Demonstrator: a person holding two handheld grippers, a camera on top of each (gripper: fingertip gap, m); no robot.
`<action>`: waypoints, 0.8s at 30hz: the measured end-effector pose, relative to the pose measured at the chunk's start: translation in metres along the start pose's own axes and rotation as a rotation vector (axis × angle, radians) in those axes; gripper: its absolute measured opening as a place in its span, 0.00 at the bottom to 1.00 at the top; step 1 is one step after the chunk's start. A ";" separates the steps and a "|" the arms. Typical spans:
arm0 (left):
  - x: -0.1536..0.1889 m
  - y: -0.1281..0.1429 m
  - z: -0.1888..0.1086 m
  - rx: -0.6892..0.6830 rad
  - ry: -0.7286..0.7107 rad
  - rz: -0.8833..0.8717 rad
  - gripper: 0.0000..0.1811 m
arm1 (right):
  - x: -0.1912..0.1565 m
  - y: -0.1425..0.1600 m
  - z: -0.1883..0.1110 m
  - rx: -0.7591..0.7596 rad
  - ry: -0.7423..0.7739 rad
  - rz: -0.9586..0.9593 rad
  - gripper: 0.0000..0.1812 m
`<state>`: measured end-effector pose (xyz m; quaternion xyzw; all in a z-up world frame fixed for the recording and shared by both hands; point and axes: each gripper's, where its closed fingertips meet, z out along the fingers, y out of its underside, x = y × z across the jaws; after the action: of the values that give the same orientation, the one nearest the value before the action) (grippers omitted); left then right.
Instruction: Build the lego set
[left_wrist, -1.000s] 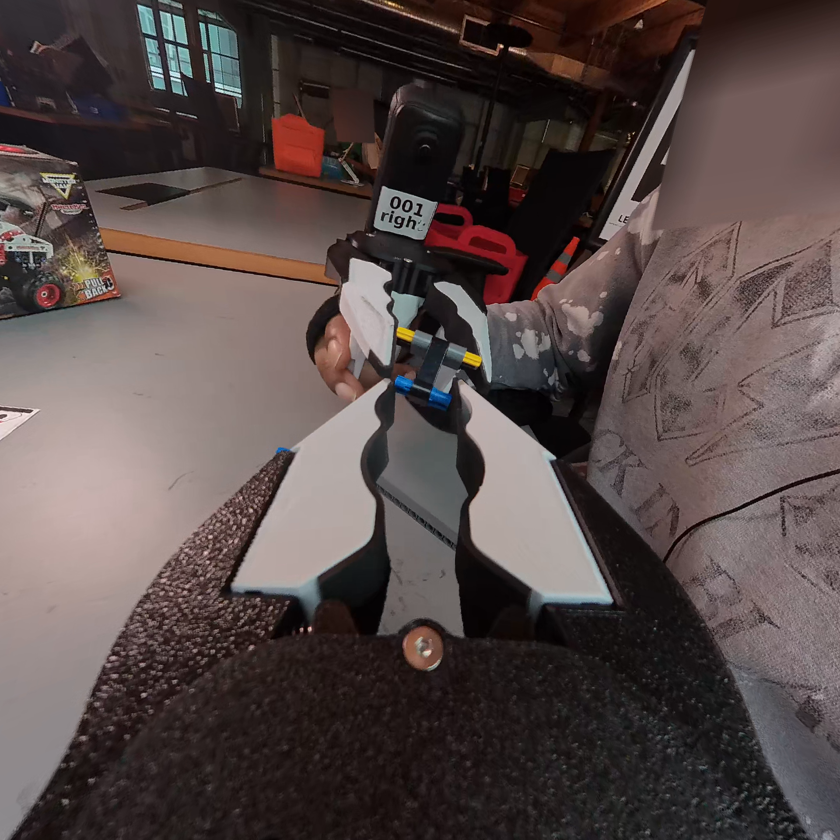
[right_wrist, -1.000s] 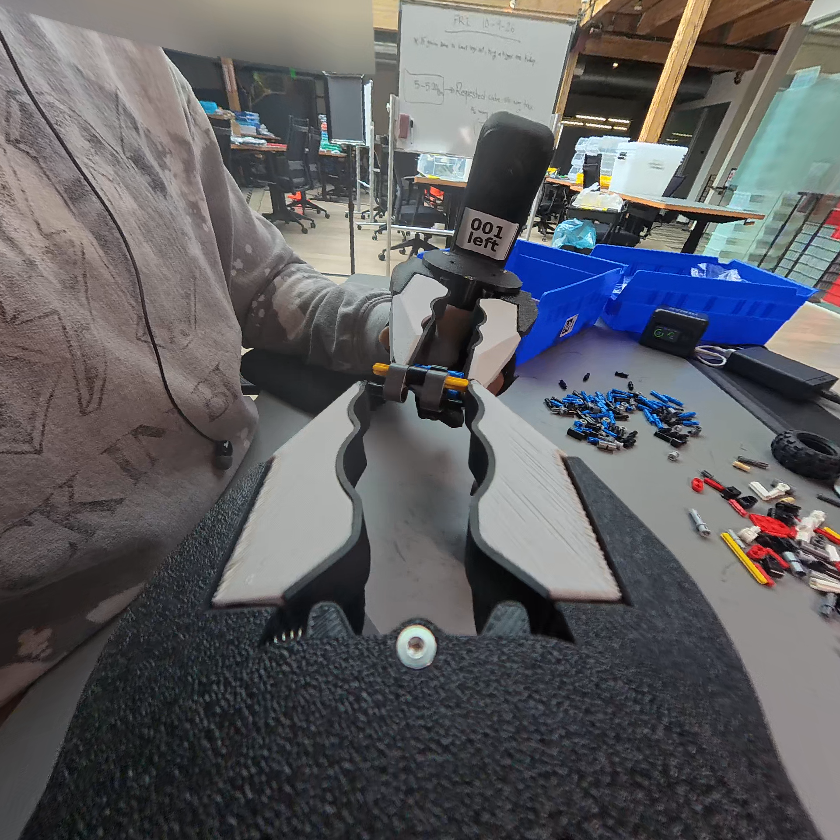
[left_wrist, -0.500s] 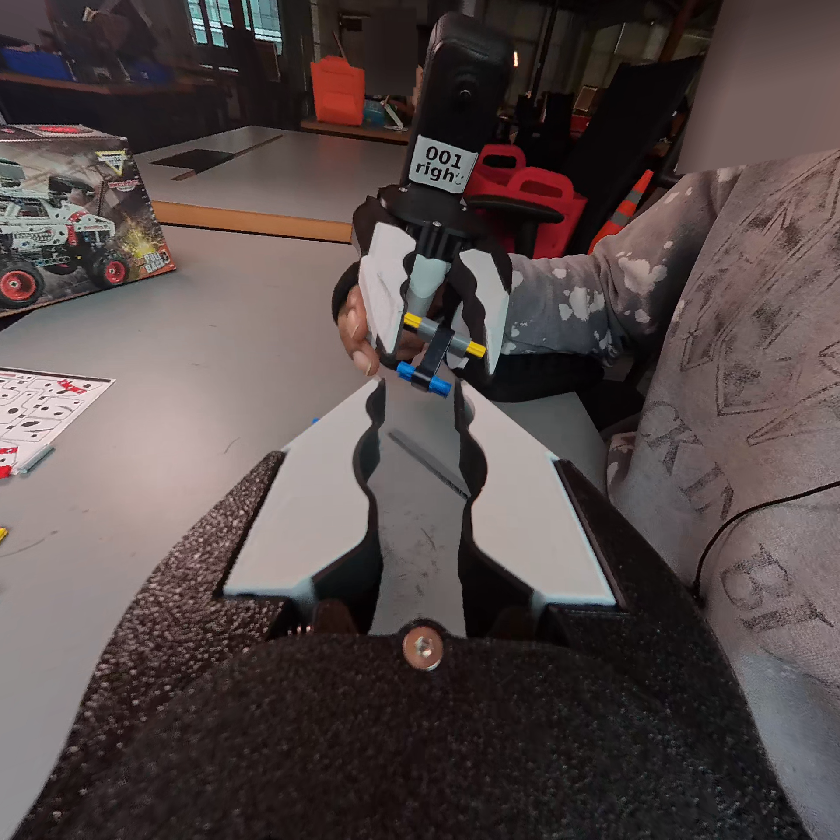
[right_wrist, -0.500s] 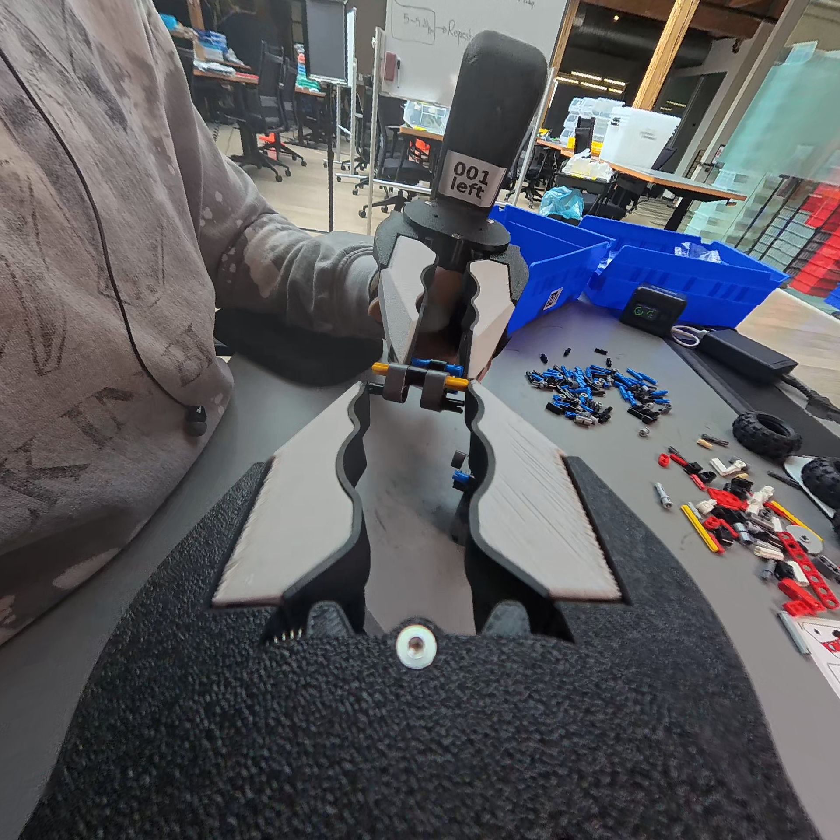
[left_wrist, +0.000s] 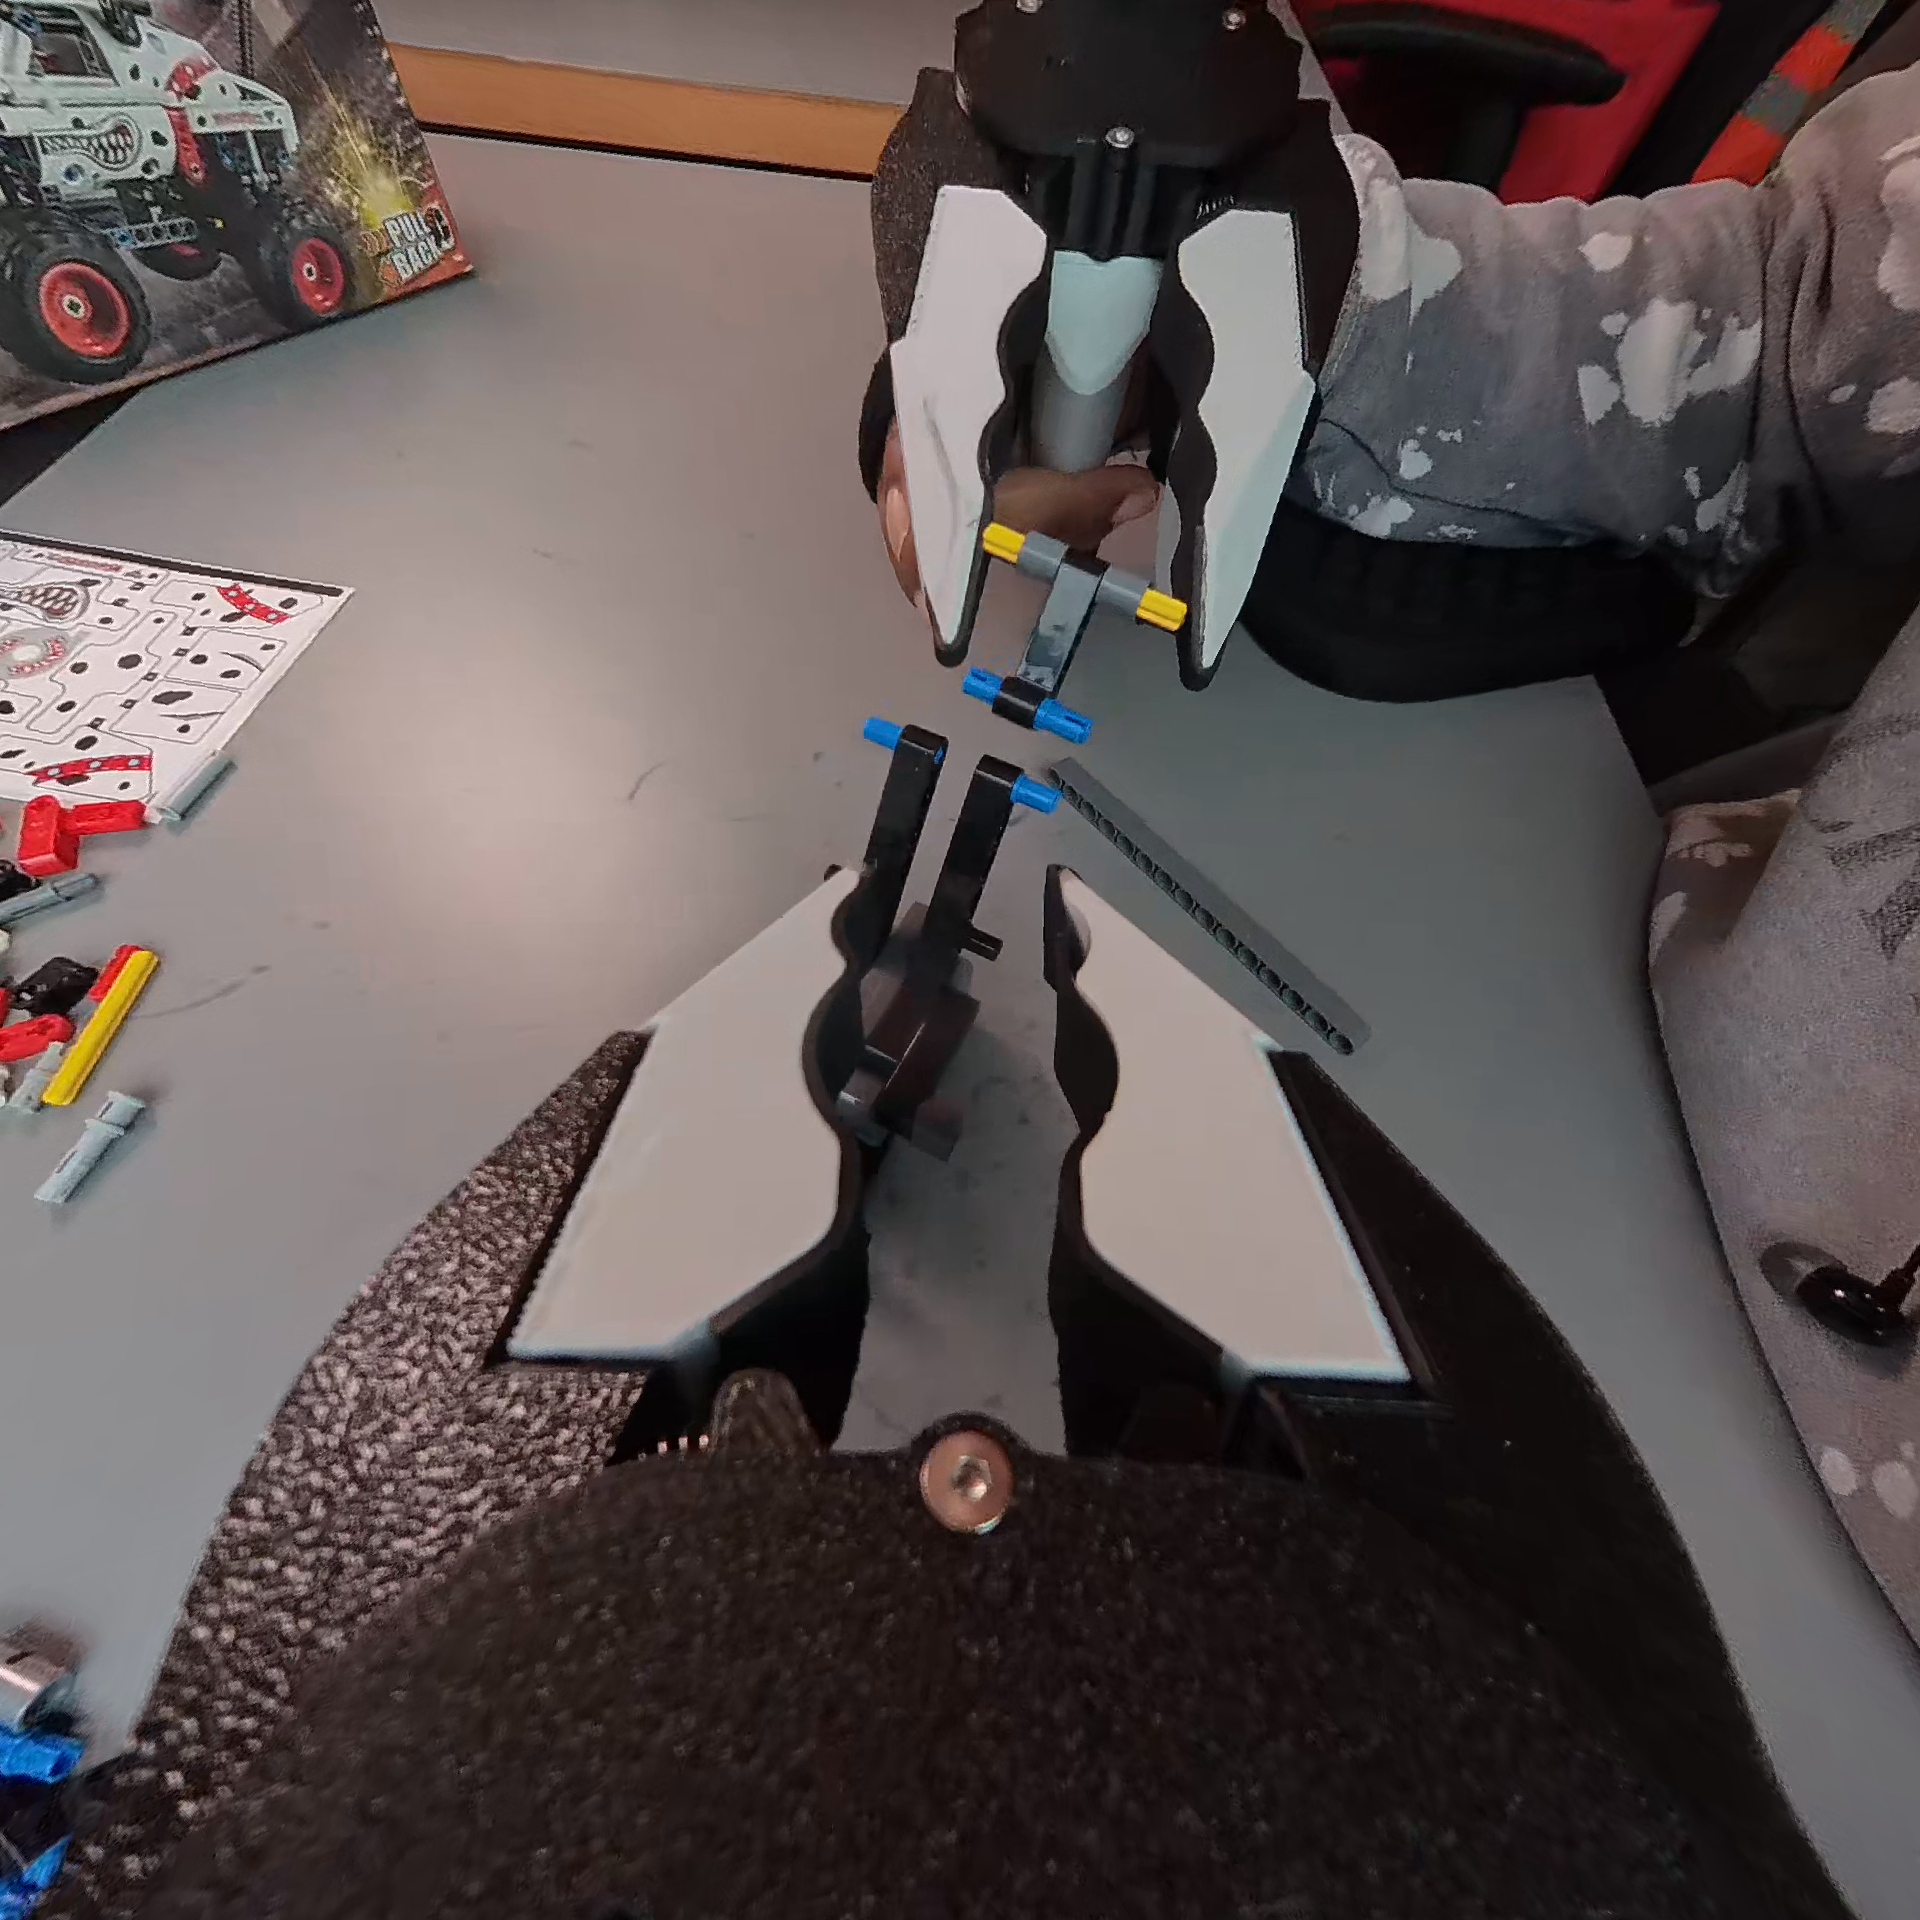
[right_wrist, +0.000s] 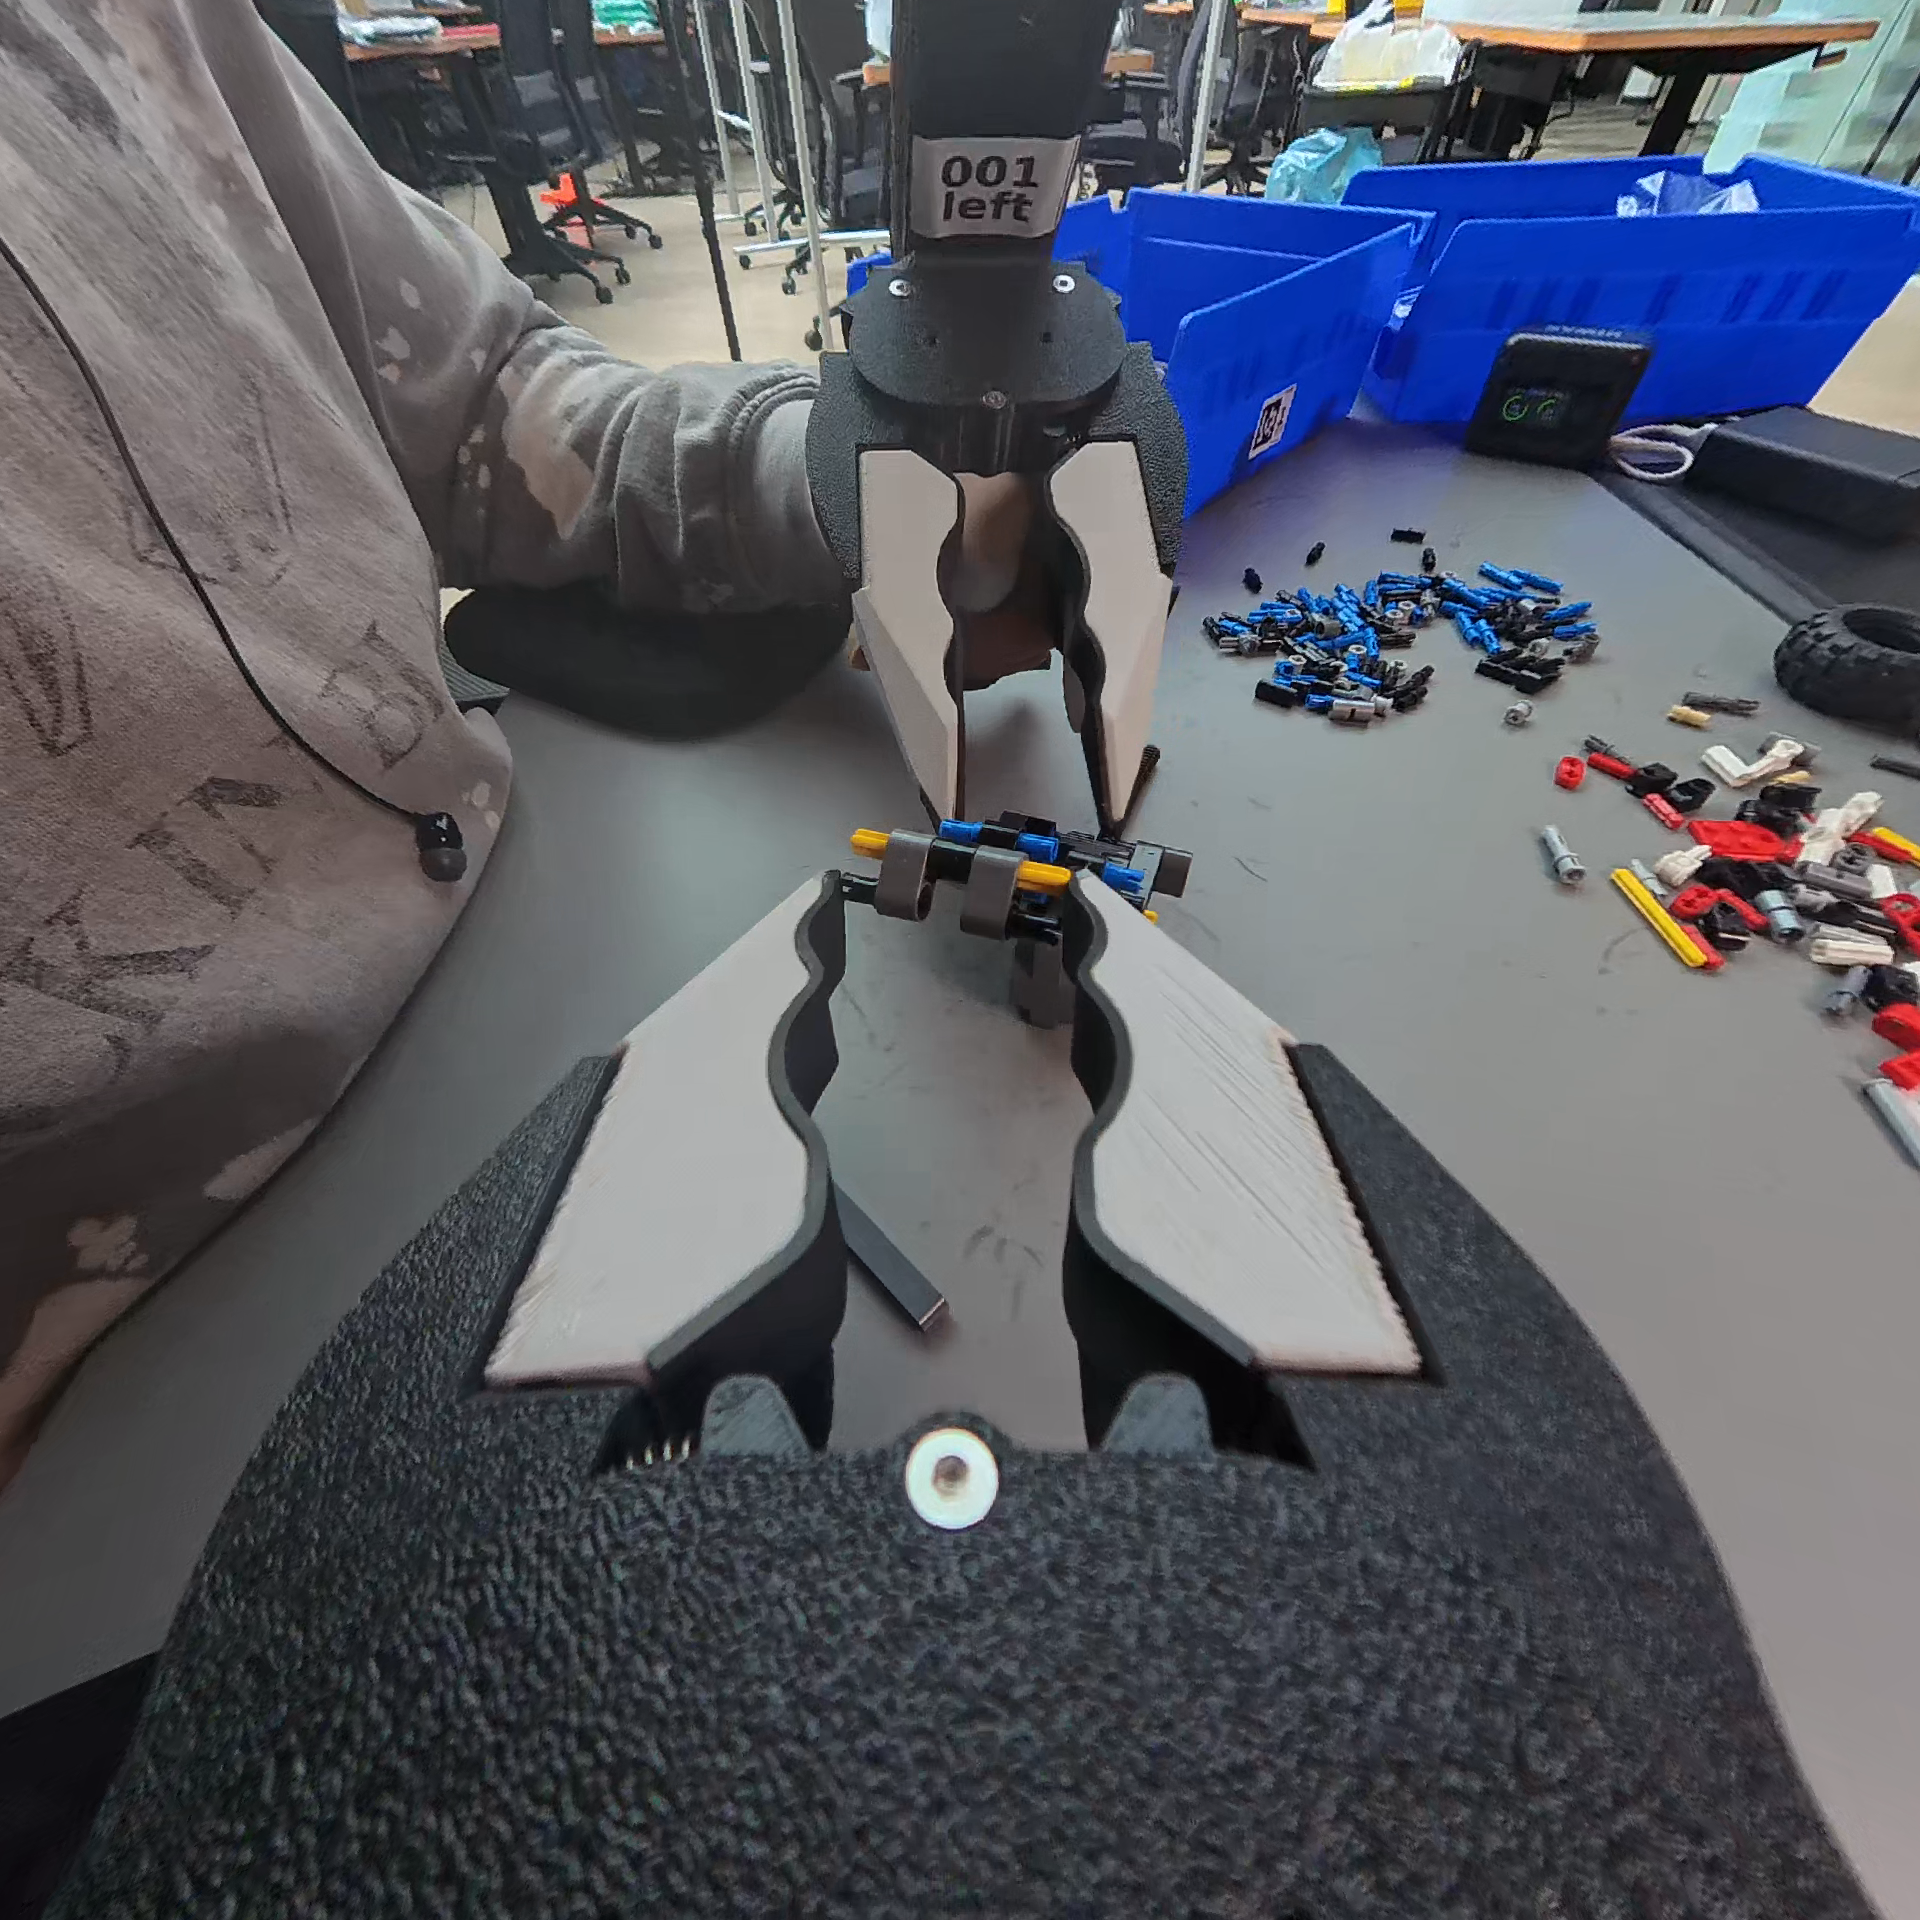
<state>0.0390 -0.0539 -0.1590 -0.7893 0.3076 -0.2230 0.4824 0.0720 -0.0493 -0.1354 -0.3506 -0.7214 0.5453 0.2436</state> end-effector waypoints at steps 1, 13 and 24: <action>0.001 0.001 0.001 -0.003 -0.001 0.001 0.16 | 0.000 0.001 0.001 -0.002 0.000 0.004 0.23; 0.000 0.013 0.011 -0.073 -0.080 0.063 0.06 | 0.005 0.006 0.005 -0.020 0.021 0.008 0.23; -0.003 0.014 0.007 -0.070 -0.103 0.052 0.05 | 0.011 0.009 0.002 -0.043 0.055 0.002 0.23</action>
<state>0.0376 -0.0520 -0.1747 -0.8078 0.3105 -0.1586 0.4753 0.0656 -0.0405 -0.1454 -0.3713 -0.7255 0.5201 0.2554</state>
